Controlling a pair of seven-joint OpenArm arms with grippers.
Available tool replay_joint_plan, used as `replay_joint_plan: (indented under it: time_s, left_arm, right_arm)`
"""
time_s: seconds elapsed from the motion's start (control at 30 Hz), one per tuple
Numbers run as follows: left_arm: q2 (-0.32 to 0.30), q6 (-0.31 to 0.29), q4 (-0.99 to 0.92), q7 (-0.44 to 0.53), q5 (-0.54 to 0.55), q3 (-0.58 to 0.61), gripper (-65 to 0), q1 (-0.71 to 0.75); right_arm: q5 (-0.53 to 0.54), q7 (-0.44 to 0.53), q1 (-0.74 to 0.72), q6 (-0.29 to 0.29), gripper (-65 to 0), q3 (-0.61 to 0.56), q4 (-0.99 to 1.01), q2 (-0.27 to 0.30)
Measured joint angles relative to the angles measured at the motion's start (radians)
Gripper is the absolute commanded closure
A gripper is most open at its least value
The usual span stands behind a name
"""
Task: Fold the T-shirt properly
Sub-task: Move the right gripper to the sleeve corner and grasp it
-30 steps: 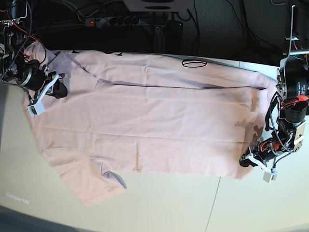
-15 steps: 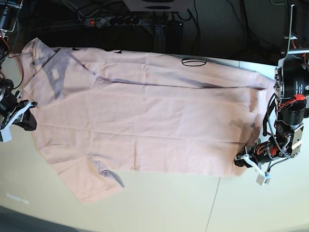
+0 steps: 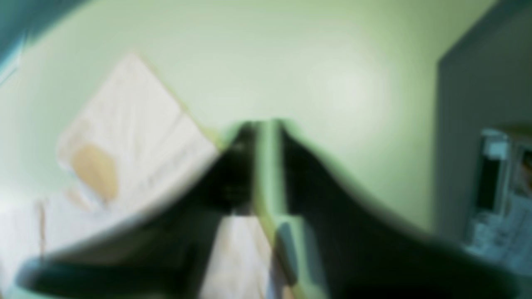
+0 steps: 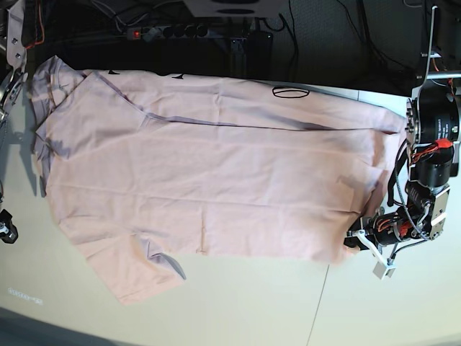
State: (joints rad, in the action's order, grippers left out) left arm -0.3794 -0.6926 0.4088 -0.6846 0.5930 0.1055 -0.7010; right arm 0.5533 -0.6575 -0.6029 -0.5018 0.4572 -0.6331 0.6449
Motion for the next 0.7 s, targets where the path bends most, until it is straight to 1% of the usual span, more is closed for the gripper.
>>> replay_joint_plan:
  time_s: [0.03, 0.07, 0.17, 0.23, 0.37, 0.43, 0.63, 0.7]
  left_arm:
    - [-0.001, 0.000, 0.000, -0.001, -0.002, 0.000, 0.0, 0.000]
    - [-0.002, 0.000, 0.000, -0.001, -0.001, 0.000, 0.0, 0.000]
    - [-0.005, 0.000, 0.000, -0.004, 0.000, 0.000, 0.0, 0.000]
    - [-0.006, 0.000, 0.000, -0.011, 0.006, 0.000, 0.0, 0.000]
    - [-0.006, 0.000, 0.000, -0.026, 0.038, 0.000, 0.0, 0.000]
    - [-0.007, 0.000, 0.000, -0.026, 0.045, 0.000, 0.0, 0.000]
    - [-0.008, 0.000, 0.000, -0.027, 0.048, 0.000, 0.0, 0.000]
    - [-0.008, 0.000, 0.000, -0.027, 0.049, 0.000, 0.0, 0.000]
  right_arm:
    - [-0.024, 0.034, -0.019, -0.001, -30.0, 0.000, 0.052, 0.000]
    - [-0.051, 0.066, -0.035, 0.000, -31.3, 0.000, 0.102, -0.002]
    - [-0.107, 0.105, -0.065, 0.000, -31.3, 0.001, 0.245, -0.003]
    - [-0.108, 0.103, -0.074, 0.000, -31.3, 0.001, 0.317, -0.005]
    - [-0.099, 0.113, -0.074, -0.001, -31.3, 0.002, 0.377, -0.017]
    - [-0.112, 0.101, -0.079, 0.000, -31.3, 0.004, 0.377, -0.037]
    - [-0.143, 0.137, -0.092, 0.000, -31.3, 0.006, 0.369, -0.121]
    - [-0.171, 0.147, -0.094, 0.000, -31.2, 0.008, 0.365, -0.153]
